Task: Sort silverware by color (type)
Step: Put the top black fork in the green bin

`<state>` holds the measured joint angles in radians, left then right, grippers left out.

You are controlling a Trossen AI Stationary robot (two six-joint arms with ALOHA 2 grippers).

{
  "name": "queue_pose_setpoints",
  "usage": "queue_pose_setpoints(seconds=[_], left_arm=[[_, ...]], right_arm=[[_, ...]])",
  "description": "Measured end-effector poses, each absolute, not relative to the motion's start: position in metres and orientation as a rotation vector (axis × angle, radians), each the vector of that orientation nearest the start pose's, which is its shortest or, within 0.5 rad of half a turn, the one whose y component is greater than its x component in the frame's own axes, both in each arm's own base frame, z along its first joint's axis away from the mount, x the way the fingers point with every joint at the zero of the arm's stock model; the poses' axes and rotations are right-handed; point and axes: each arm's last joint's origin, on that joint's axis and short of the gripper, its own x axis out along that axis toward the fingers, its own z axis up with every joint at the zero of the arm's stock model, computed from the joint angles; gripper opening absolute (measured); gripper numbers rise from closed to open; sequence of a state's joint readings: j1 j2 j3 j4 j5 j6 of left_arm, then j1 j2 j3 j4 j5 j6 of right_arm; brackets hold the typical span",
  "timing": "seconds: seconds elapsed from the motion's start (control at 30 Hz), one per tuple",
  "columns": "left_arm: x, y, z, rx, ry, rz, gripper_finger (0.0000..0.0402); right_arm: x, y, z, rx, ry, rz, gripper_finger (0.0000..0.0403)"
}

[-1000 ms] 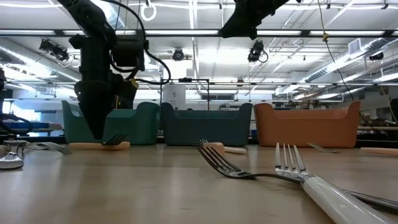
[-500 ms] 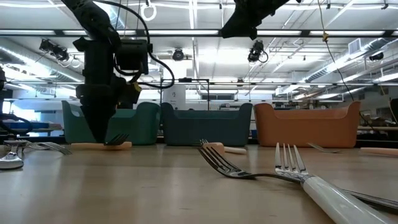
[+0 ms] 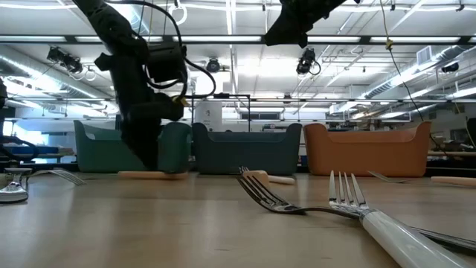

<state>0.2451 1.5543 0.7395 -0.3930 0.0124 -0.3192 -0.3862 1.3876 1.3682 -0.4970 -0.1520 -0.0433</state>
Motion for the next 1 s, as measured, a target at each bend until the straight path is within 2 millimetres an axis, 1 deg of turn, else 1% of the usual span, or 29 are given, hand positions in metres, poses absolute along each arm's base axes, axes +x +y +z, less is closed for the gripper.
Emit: queue_pose_setpoints(seconds=[0.1, 0.2, 0.43, 0.57, 0.73, 1.0], left_arm=[[0.257, 0.064, 0.141, -0.468, 1.122, 0.414, 0.011], [0.259, 0.064, 0.145, -0.432, 1.143, 0.385, 0.011], [0.266, 0.066, 0.159, -0.196, 1.188, 0.22, 0.011], [0.265, 0.065, 0.159, -0.046, 1.212, 0.11, 0.011], [0.261, 0.062, 0.157, 0.05, 1.248, -0.047, 0.011], [0.262, 0.063, 0.158, 0.127, 1.239, -0.049, 0.011]], right_arm=[[0.281, -0.11, 0.371, 0.095, 0.504, -0.218, 0.012], [0.281, -0.11, 0.371, 0.095, 0.504, -0.218, 0.012], [0.281, -0.11, 0.371, 0.095, 0.503, -0.218, 0.012], [0.281, -0.11, 0.371, 0.096, 0.504, -0.218, 0.012], [0.281, -0.11, 0.371, 0.117, 0.501, -0.224, 0.012], [0.281, -0.11, 0.371, 0.119, 0.501, -0.224, 0.012]])
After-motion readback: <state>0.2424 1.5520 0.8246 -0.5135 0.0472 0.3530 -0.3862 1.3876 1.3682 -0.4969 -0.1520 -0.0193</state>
